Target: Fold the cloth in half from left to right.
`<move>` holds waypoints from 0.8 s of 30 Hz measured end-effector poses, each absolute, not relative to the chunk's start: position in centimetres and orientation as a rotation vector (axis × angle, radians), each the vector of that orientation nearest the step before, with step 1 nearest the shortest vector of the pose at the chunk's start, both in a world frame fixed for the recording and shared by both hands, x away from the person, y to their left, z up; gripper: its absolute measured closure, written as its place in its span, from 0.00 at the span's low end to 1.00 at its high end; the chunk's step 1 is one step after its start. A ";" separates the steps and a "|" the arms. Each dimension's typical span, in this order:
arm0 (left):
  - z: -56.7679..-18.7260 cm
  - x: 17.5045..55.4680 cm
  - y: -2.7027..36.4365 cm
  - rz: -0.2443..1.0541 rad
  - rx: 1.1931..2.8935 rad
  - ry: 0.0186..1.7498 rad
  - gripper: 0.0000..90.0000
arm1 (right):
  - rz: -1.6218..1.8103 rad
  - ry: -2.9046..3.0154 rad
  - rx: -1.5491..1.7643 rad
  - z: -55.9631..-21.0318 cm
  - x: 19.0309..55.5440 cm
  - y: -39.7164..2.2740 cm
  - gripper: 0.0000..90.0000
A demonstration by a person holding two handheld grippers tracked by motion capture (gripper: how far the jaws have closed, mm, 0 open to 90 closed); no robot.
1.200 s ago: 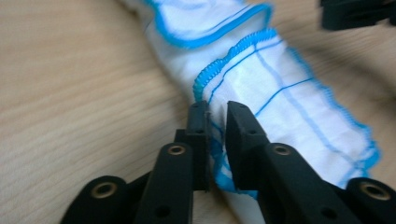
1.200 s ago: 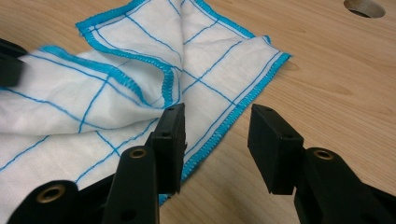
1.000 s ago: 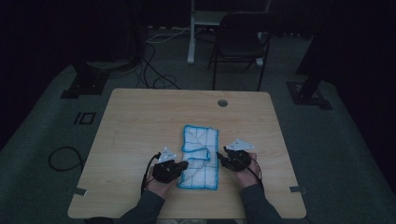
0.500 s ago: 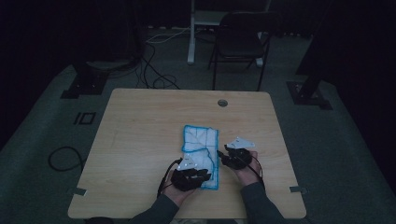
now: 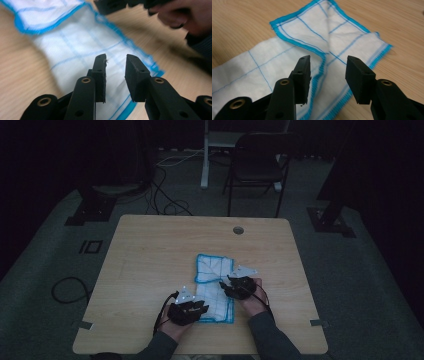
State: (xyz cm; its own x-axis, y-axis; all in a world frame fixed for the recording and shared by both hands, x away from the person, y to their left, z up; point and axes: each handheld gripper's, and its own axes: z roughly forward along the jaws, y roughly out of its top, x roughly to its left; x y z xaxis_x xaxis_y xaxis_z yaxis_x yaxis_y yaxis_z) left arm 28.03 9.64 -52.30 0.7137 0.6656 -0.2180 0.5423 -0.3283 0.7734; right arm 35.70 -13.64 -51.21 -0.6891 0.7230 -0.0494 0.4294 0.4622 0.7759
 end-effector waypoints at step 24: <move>-54.0 27.4 9.7 0.191 2.078 0.954 0.74 | 0.965 2.325 1.085 -51.0 41.0 -14.0 0.91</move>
State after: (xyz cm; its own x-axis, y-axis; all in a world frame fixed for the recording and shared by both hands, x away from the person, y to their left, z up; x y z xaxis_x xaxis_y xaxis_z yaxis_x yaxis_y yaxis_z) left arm 27.36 9.70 -53.96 0.7010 0.6885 -0.1861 0.5635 -0.3747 0.7363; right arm 41.02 -14.03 -51.02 -0.6197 0.7823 -0.0631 0.5077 0.4609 0.7279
